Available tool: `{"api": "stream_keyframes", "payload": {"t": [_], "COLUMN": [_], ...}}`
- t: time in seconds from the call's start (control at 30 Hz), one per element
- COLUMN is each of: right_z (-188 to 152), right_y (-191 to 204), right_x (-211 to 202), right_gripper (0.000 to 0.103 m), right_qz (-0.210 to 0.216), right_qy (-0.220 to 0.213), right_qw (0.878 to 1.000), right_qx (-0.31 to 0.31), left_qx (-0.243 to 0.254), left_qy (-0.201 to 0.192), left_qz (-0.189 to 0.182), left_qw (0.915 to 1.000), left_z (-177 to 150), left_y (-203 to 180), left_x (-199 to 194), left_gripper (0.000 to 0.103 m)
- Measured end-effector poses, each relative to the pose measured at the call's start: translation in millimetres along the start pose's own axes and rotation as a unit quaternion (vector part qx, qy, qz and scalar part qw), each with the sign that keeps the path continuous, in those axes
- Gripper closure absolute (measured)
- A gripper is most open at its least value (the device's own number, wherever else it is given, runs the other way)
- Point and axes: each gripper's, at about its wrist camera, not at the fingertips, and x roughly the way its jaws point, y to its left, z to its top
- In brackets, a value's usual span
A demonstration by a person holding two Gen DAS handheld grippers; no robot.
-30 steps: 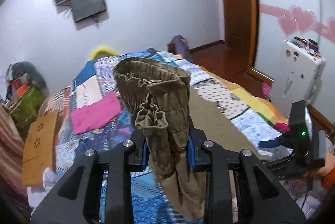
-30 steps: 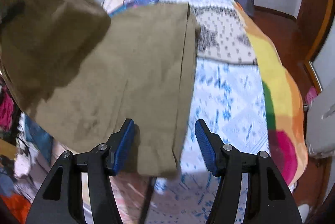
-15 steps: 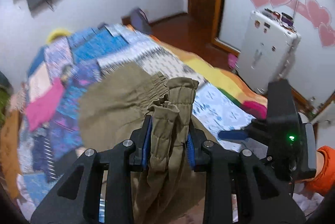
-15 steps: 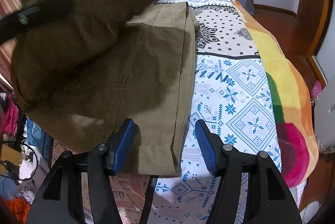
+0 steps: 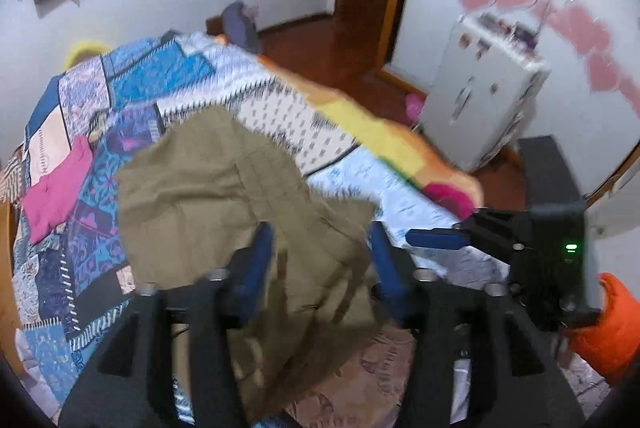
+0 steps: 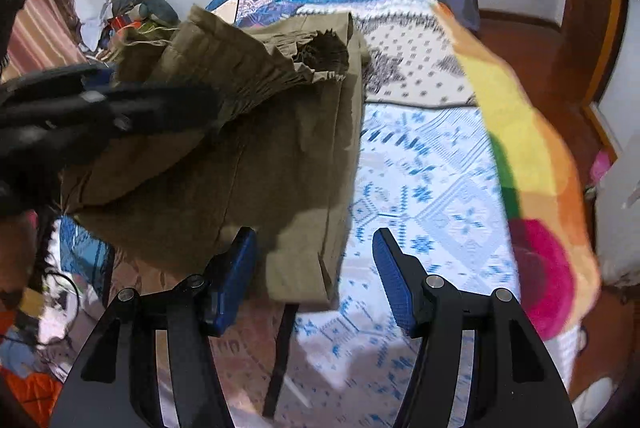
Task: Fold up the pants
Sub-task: 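Fold the waistband over onto the legs with the left gripper and release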
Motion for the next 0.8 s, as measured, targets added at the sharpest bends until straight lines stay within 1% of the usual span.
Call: {"api": "stream_keyframes", "payload": {"t": [0.03,0.1,0.2,0.3,0.4,0.43,0.5,0.57,0.63,0.67,0.7,0.73,0.8], "right_z": [0.5,2.9,8.7,15.7,25.4,28.7,34.3,38.2,37.5,35.3,32.6,27.0,17.5], "right_y": [1.5,1.8,0.7,1.7,4.9,8.5,13.8,17.7,19.2,18.4,18.5,15.2,10.3], "right_x": [-7.6,-17.6,-32.4,-44.6,-46.6,-45.3,-39.9,-31.3,-18.7,-9.1,-4.3,7.6,18.8], "right_gripper": [0.046,0.045,0.045,0.044,0.044,0.044,0.044,0.044,0.044,0.044,0.044,0.044,0.044], "right_qz": [-0.007,-0.014,-0.017,-0.009,0.002,-0.001,-0.001,0.007,0.014,0.014,0.012,0.016,0.024], "right_qy": [-0.008,-0.022,-0.043,-0.067,-0.085,-0.090,-0.095,-0.095,-0.089,-0.080,-0.070,-0.051,-0.036], "right_qw": [1.000,1.000,0.999,0.998,0.996,0.996,0.996,0.995,0.996,0.997,0.997,0.998,0.998], "right_qx": [-0.009,-0.016,-0.009,0.000,0.000,-0.002,-0.003,0.000,-0.001,0.001,0.006,0.020,0.035], "left_qx": [-0.003,-0.009,-0.020,-0.029,-0.049,-0.051,-0.056,-0.068,-0.074,-0.076,-0.077,-0.078,-0.087], "left_qy": [-0.020,-0.036,-0.032,0.000,0.035,0.045,0.056,0.060,0.055,0.051,0.043,0.030,0.005], "left_qz": [-0.001,0.002,0.024,0.057,0.067,0.077,0.091,0.080,0.075,0.079,0.094,0.108,0.115], "left_qw": [0.9998,0.9993,0.9990,0.9980,0.9960,0.9947,0.9927,0.9927,0.9929,0.9927,0.9917,0.9906,0.9895], "left_z": [-0.1,-1.2,-6.7,-21.6,-43.6,-50.3,-63.4,-73.6,-76.3,-75.7,-73.3,-69.8,-61.0], "left_y": [3.7,12.3,33.5,57.8,77.9,80.9,85.4,90.3,93.7,96.0,99.6,103.7,112.7], "left_x": [-14.6,-28.2,-33.1,-22.0,-6.6,-1.8,4.9,5.7,2.4,-0.3,-5.1,-10.6,-21.4], "left_gripper": [0.036,0.034,0.034,0.034,0.034,0.034,0.034,0.034,0.034,0.034,0.034,0.034,0.034]}}
